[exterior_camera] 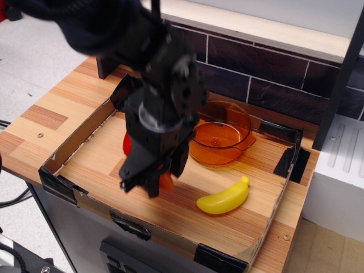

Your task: Take carrot out of pot

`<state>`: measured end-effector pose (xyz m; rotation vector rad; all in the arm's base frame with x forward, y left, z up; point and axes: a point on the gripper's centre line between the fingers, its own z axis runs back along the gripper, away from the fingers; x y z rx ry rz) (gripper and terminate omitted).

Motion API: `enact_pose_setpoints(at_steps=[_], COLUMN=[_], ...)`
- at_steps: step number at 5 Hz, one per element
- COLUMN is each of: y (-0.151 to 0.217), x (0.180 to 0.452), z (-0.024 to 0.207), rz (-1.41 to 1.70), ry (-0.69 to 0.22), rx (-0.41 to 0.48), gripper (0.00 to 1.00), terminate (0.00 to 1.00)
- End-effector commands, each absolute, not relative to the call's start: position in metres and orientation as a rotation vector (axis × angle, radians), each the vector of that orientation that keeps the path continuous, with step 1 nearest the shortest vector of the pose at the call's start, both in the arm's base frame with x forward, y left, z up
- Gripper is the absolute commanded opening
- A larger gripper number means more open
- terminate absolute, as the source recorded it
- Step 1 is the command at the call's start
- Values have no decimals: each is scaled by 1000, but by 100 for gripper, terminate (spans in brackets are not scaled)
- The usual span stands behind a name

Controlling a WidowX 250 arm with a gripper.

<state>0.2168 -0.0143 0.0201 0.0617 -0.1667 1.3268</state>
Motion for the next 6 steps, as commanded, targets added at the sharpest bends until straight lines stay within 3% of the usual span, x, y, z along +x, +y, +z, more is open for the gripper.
enact_pose_setpoints(at_steps=[1,2,3,4,5,6], y=[-8,-6,-4,-3,-4,-2], x=[215,214,217,223,229,234], z=[10,12,17,37,77,125], rz=[1296,1313,1328,1364,1397,1439], ry=[-163,-146,-163,-208,-240,-218], rx=[89,88,75,43,-21,-93], gripper=[0,100,100,100,100,100], terminate=[0,0,0,0,0,0])
